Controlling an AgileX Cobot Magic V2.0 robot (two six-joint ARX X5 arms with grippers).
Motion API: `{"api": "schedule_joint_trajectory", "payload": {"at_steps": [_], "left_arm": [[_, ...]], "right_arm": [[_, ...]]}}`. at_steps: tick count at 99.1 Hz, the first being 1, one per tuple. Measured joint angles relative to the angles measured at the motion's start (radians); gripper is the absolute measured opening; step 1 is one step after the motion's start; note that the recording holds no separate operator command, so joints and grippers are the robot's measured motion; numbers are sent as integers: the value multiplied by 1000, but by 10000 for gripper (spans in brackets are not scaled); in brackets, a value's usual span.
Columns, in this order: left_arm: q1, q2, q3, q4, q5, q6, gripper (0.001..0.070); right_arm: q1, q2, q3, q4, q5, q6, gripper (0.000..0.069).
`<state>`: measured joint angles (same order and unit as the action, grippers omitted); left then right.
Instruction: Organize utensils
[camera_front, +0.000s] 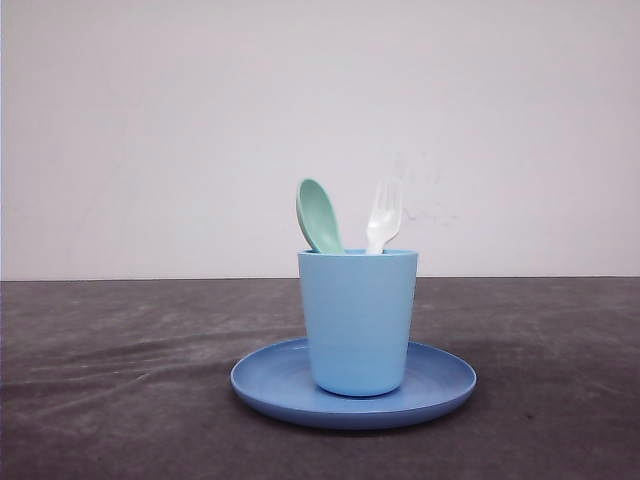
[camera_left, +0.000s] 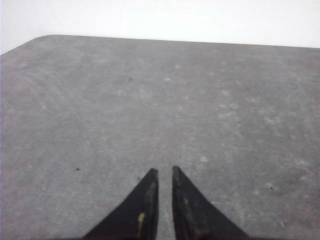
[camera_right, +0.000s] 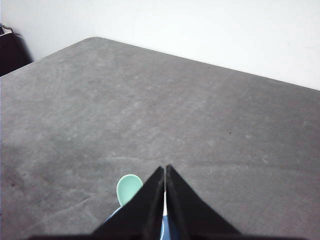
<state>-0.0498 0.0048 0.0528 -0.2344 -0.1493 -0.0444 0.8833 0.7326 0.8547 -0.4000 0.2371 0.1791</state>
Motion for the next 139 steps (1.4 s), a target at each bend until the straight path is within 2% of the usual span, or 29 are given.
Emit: {"api": "schedule_joint_trajectory", "payload": {"at_steps": [10,20,31,45,67,77,104,118,139], "left_arm": [[0,0,0,0,0,0,25],[0,0,0,0,0,0,25],[0,0,0,0,0,0,25],[0,0,0,0,0,0,25],[0,0,0,0,0,0,25],[0,0,0,0,0,0,25],[0,0,0,0,0,0,25],[0,0,0,0,0,0,25],[0,0,0,0,0,0,25]], "right_arm": [[-16,-2,0,11,7,-26,4],[-71,-11,0,90,23,-73,4],[-196,-24,0,179,26,-127,4],[-388,-24,-1,182,20,-148,4],[-664,-80,-107,181,-129,-151,4],[-742,-143,-198,205,-156,-152,4],[-803,-393,-577,406,-161,-145,4],[-819,-521,-717,407,-167,-130,4],[-840,-625,-811,382,-168,-126,4]]}}
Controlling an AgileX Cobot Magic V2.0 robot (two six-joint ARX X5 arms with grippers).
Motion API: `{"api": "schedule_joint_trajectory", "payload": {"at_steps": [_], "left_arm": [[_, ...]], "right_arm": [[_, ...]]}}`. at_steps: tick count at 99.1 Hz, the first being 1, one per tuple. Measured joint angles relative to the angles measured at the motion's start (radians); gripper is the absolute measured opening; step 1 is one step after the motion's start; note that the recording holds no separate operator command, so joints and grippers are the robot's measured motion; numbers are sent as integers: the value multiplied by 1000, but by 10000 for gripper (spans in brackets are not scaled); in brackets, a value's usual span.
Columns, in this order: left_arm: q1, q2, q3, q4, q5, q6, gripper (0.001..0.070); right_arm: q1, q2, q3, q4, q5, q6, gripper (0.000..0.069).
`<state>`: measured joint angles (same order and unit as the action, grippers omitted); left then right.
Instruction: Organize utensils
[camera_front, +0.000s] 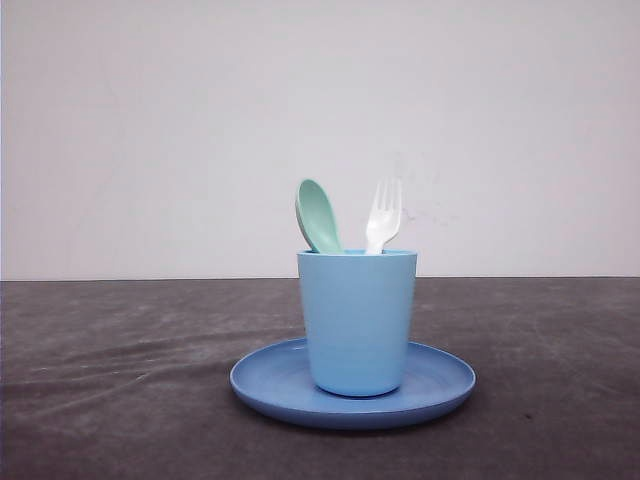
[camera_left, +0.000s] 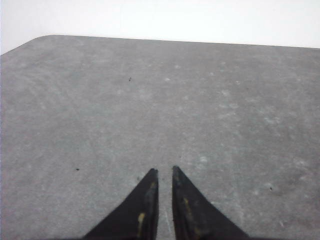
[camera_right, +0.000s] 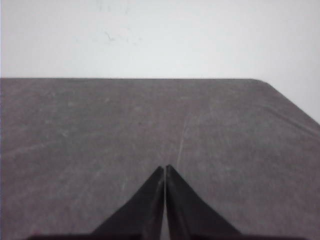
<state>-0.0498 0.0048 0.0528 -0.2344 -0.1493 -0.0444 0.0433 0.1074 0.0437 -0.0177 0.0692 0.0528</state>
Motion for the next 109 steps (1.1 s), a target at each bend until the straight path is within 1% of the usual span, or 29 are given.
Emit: {"api": "schedule_joint_trajectory", "payload": {"at_steps": [10,29,109], "left_arm": [[0,0,0,0,0,0,25],[0,0,0,0,0,0,25],[0,0,0,0,0,0,25]], "right_arm": [[-11,-30,-26,-27,-13,0,4],[-23,-97,-29,-148,-19,-5,4],[-25,-104,-28,-149,-28,-21,4]]}}
